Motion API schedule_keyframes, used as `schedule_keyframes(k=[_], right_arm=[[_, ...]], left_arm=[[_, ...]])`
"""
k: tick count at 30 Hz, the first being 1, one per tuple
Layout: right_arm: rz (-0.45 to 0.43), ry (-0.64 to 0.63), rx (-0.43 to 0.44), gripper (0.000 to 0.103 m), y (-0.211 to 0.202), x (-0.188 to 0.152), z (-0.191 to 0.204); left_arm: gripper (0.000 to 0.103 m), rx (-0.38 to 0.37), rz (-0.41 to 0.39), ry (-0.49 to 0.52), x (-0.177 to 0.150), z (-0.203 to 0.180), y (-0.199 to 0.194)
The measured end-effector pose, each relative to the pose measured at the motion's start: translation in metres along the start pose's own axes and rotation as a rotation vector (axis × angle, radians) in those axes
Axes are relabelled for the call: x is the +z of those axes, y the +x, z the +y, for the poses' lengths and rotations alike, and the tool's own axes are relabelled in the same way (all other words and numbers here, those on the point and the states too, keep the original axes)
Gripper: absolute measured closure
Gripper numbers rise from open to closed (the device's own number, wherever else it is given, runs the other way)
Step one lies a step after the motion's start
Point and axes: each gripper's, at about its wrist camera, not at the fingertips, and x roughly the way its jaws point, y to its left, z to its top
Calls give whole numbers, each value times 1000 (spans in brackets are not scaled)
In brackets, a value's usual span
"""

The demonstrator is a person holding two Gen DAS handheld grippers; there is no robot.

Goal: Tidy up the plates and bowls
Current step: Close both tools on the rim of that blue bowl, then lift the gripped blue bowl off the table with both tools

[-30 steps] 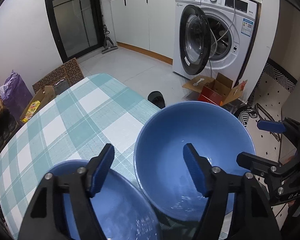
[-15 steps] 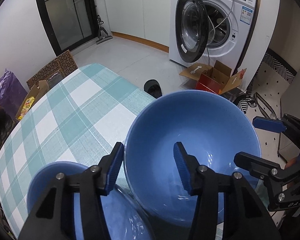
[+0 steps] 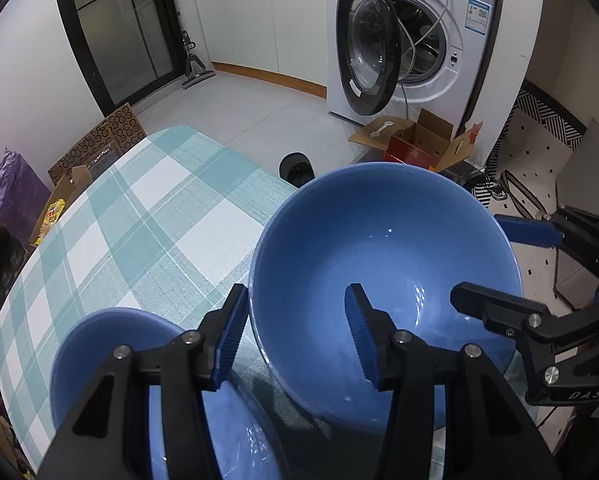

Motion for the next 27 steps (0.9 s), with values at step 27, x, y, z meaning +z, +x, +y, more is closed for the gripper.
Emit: schedule_keyframes(k=[27], right_arm=[[-14, -4, -50, 55, -10, -2, -11]], left_arm=[[63, 61, 6, 48, -12, -11, 3]])
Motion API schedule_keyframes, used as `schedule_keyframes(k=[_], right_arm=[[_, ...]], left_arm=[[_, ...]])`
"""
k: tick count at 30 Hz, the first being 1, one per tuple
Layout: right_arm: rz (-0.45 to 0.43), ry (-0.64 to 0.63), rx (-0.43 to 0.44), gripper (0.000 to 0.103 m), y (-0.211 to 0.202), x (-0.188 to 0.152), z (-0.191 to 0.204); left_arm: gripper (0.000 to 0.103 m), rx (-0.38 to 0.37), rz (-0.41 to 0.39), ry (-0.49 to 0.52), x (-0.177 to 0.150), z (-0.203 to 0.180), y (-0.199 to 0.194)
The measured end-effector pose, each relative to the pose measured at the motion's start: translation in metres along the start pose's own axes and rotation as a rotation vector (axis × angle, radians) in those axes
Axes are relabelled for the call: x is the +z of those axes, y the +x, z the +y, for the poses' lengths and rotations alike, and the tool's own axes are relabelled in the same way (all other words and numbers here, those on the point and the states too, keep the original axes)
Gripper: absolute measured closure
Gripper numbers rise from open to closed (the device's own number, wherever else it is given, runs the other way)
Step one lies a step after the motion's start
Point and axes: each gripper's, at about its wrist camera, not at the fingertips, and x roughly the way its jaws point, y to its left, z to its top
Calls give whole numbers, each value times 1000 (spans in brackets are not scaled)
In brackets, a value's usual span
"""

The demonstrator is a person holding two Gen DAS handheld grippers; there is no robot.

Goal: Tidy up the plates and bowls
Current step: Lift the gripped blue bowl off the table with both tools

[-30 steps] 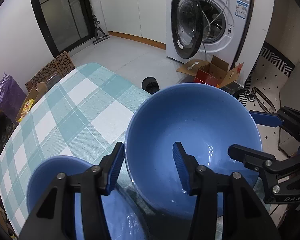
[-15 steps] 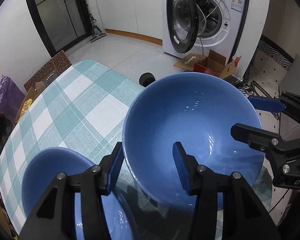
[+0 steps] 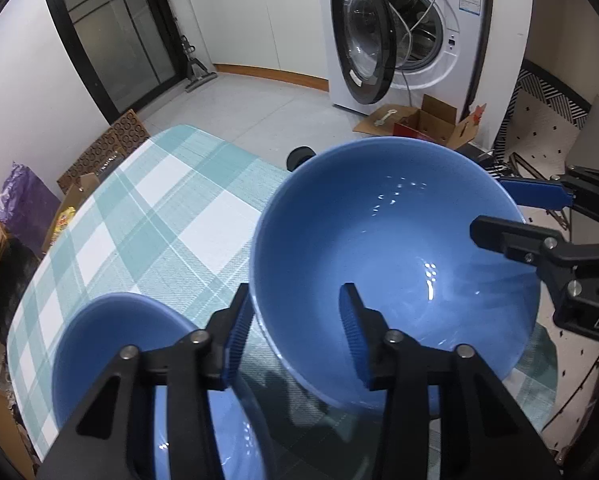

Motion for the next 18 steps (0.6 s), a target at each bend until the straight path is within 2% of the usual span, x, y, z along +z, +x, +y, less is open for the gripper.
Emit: schedule_keyframes(k=[3, 8, 18], right_arm=[[-3, -1, -5, 56, 0, 0, 0], [-9, 5, -18, 64, -1, 0, -3], [-15, 5, -47, 75, 0, 1, -5]], left_arm=[[67, 2, -3, -7, -1, 3, -1], [71, 3, -7, -26, -1, 5, -1], [71, 14, -4, -25, -2, 3, -2]])
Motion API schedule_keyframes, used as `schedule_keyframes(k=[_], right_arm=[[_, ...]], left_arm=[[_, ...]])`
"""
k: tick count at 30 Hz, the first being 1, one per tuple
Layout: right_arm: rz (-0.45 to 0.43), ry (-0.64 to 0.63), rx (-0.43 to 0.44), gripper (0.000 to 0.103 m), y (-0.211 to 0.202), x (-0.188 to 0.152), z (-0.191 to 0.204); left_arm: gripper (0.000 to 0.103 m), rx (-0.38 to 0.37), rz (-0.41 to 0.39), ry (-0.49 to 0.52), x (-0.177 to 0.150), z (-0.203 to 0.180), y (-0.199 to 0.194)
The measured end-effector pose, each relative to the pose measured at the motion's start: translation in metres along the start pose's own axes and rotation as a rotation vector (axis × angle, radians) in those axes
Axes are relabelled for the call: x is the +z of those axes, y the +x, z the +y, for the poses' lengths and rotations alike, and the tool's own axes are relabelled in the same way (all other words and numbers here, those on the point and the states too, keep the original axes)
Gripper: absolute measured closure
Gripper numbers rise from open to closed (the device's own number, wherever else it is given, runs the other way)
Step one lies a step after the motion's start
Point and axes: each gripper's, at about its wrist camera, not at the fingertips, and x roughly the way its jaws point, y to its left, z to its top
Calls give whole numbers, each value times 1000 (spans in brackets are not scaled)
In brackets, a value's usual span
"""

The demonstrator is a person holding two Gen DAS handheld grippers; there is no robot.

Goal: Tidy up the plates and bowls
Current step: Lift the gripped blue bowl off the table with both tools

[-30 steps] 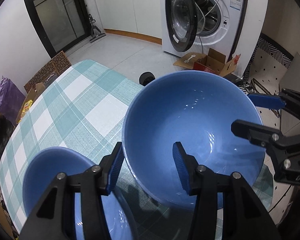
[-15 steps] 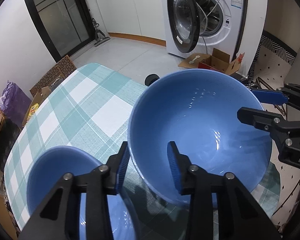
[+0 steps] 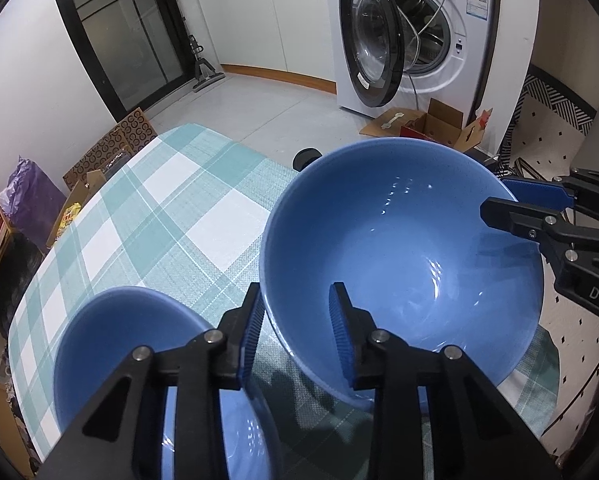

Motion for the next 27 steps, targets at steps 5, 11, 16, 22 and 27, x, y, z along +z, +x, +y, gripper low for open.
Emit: schedule_keyframes(k=[5, 11, 16, 22, 27], right_arm=[[-1, 11, -13, 79, 0, 1, -2], [-14, 26, -15, 79, -4, 1, -6], [-20, 30, -19, 79, -6, 1, -6], [-36, 30, -15, 79, -12, 0, -3], [-46, 27, -12, 79, -16, 0, 0]], left_arm=[[75, -18, -1, -23, 1, 1, -2], [76, -21, -13, -30, 2, -1, -4], [76, -17, -26, -35, 4, 0, -9], [76, -14, -42, -44, 4, 1, -15], [76, -15, -50, -50, 4, 3, -18]])
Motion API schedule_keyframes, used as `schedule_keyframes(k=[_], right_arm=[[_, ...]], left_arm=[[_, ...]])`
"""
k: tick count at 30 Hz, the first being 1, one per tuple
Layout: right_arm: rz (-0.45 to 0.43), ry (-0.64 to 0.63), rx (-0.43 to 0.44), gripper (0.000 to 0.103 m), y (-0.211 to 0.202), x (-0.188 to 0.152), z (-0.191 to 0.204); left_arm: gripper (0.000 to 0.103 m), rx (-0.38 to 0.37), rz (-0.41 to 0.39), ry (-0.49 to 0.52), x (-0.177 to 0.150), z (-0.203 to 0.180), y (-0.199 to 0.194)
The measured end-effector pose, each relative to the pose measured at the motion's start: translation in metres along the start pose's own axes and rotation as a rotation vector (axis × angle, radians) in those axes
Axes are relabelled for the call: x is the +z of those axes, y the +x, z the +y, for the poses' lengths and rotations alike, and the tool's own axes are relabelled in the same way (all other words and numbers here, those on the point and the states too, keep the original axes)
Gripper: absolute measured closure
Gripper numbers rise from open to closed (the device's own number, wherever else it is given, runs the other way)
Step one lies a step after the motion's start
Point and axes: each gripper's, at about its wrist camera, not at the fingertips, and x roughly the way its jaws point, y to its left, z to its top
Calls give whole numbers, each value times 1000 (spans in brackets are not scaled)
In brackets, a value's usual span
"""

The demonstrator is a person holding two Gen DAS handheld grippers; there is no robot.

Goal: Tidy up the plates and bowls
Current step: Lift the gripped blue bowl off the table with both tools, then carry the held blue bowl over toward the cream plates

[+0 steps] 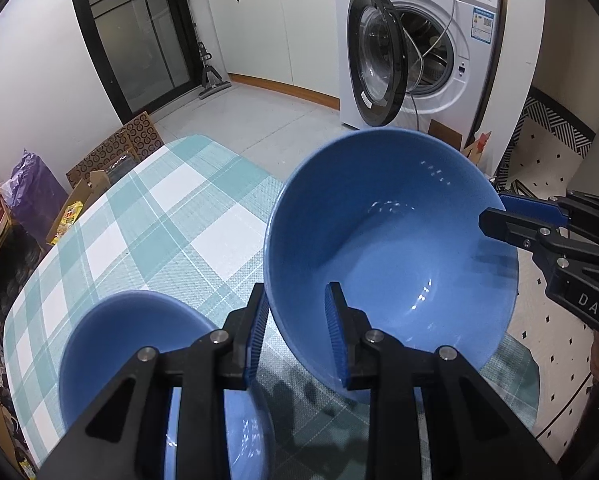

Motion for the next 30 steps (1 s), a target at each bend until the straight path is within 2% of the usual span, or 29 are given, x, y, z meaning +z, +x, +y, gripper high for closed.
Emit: schedule_keyframes(k=[14, 30], right_arm=[[-14, 4, 6, 79, -5, 1, -2], [-83, 0, 9, 78, -30, 6, 4]], left_arm=[[76, -8, -11, -10, 0, 0, -4], [76, -16, -80, -40, -4, 8, -29]])
